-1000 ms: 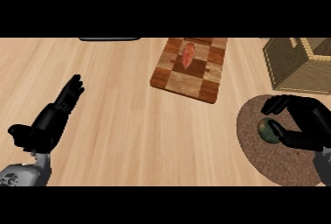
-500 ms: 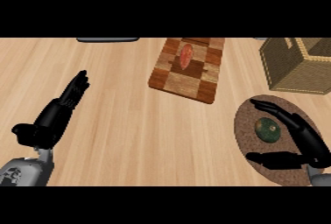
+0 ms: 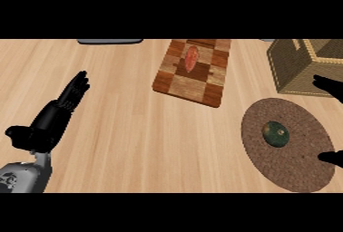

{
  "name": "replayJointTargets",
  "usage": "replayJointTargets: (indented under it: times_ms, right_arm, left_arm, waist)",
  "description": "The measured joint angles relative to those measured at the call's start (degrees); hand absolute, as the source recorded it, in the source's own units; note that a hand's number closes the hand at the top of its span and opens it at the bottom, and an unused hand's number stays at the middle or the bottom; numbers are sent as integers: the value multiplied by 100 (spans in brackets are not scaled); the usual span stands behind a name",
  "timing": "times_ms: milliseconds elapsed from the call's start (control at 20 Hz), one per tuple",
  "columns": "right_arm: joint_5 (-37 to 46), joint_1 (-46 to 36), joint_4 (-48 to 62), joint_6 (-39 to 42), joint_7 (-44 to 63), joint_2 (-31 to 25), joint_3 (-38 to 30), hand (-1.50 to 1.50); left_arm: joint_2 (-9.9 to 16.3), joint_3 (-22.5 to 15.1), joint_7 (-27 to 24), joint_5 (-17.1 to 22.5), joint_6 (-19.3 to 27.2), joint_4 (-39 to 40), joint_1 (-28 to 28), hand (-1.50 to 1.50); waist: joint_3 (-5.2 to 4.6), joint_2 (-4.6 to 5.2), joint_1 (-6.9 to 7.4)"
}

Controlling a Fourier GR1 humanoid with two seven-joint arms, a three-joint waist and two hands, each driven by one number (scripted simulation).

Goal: Pick the squash from the placemat and place it in the basket

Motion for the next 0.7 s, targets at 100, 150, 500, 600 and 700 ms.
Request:
replayJointTargets:
  times_ms: [100,150,500,600,700]
  right_arm:
    - [-120,51,-214,524,339,-408,-73,-150]
    - [-192,85,-356,770,520,-569,-95,-150]
    - [-895,697,-913,2127,821,-1212,-947,-150]
    - [-1087,766,-906,2464,828,-1280,-1318,-150]
    - [-1000,1024,-944,2637,640,-1182,-1629,-150]
  left_arm:
    - [-11,-7,27,0,-13,-41,19,0]
    - [-38,-24,-17,-30,-4,-28,58,0]
    - [-92,58,-102,-91,-133,7,99,0]
    - [-130,90,-95,-116,-173,30,54,0]
    - [-134,156,-45,-121,-215,-54,72,0]
  waist:
    - [4,1,12]
    - [5,2,16]
    - [19,15,37]
    - [22,20,52]
    - [23,19,56]
